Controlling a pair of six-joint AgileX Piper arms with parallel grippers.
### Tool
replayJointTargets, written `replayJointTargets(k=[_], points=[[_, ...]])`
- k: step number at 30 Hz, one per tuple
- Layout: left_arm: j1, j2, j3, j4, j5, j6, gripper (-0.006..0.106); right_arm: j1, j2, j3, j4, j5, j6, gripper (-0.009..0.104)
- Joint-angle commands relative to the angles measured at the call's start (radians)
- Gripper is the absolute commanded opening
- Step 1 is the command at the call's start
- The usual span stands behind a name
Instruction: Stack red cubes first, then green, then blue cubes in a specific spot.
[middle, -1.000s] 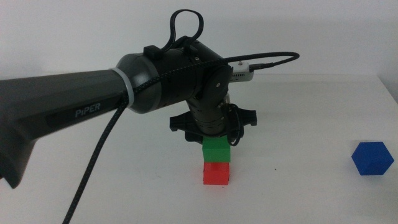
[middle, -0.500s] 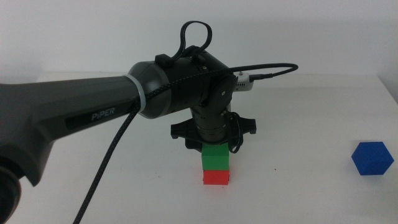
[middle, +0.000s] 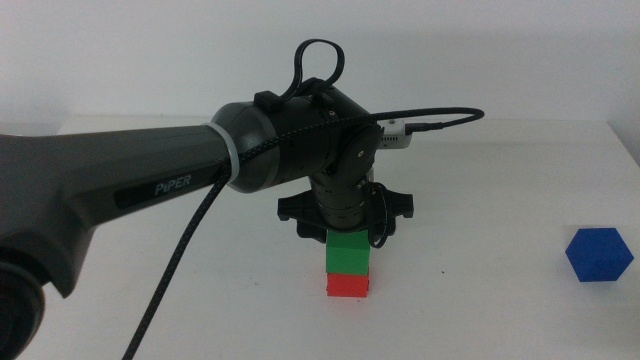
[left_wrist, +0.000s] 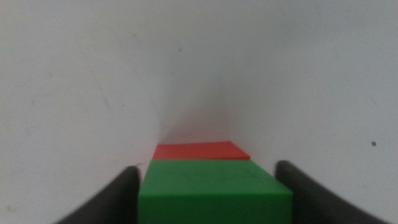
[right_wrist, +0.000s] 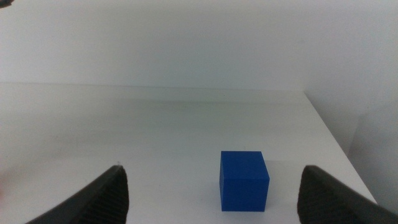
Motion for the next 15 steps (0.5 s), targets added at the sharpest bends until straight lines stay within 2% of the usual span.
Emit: replayJointTargets(k=[1, 3, 4, 7, 8, 15], points=[[-0.001, 0.001, -0.002, -0.002, -0.021, 0.024, 0.078, -0.009, -0.005, 0.003, -0.009, -0.008, -0.004, 0.093], [-0.001, -0.004, -0.002, -0.004, -0.033, 0.023, 0.091, -0.009, -0.005, 0.003, -0.009, -0.008, -0.004, 0.093], [-0.001, -0.013, -0.007, -0.006, -0.035, 0.025, 0.094, -0.009, -0.005, 0.003, -0.009, -0.008, -0.004, 0.093], [-0.001, -0.074, -0.037, -0.006, -0.019, 0.125, 0.094, -0.009, -0.005, 0.003, -0.009, -0.008, -0.004, 0.093], [-0.001, -0.149, -0.061, 0.002, 0.021, 0.232, 0.094, -0.009, -0.005, 0.003, -0.009, -0.008, -0.004, 0.093], [0.047, -0.563, -0.007, 0.019, 0.194, 0.593, 0.094, -0.009, -0.005, 0.003, -0.009, -0.008, -0.004, 0.093]])
